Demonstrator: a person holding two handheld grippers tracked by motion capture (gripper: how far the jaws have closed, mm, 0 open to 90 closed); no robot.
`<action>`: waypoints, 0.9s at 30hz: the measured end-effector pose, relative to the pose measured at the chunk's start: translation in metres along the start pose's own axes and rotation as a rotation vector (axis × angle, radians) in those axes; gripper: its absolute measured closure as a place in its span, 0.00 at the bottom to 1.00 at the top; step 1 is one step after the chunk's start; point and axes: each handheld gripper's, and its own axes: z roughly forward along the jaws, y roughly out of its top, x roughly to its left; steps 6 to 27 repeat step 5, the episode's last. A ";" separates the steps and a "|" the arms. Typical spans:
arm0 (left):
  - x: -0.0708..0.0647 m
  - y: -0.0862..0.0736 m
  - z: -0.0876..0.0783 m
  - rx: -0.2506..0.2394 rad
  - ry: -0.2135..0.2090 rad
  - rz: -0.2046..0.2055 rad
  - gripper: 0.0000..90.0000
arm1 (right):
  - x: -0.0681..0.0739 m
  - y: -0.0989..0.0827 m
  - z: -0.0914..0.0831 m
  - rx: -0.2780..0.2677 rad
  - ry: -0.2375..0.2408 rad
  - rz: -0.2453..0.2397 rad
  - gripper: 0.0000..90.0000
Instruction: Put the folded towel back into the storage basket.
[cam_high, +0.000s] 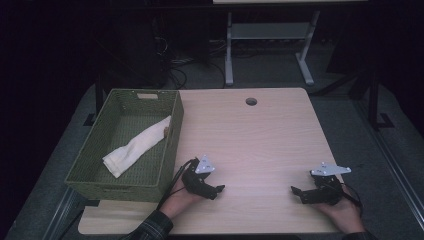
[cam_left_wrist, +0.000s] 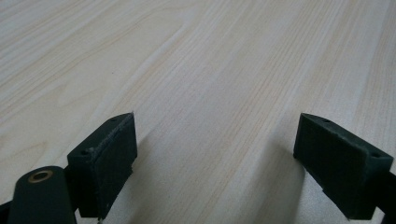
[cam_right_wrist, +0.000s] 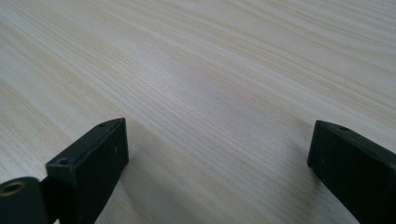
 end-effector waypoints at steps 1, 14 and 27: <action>0.000 0.000 0.000 0.000 0.003 -0.002 0.14 | 0.000 0.000 0.000 0.000 0.001 -0.003 0.04; -0.001 0.000 0.000 0.000 0.007 -0.009 0.14 | 0.000 0.000 0.001 0.000 0.004 -0.004 0.04; -0.001 0.000 0.000 0.000 0.007 -0.009 0.14 | 0.000 0.000 0.001 0.000 0.004 -0.004 0.04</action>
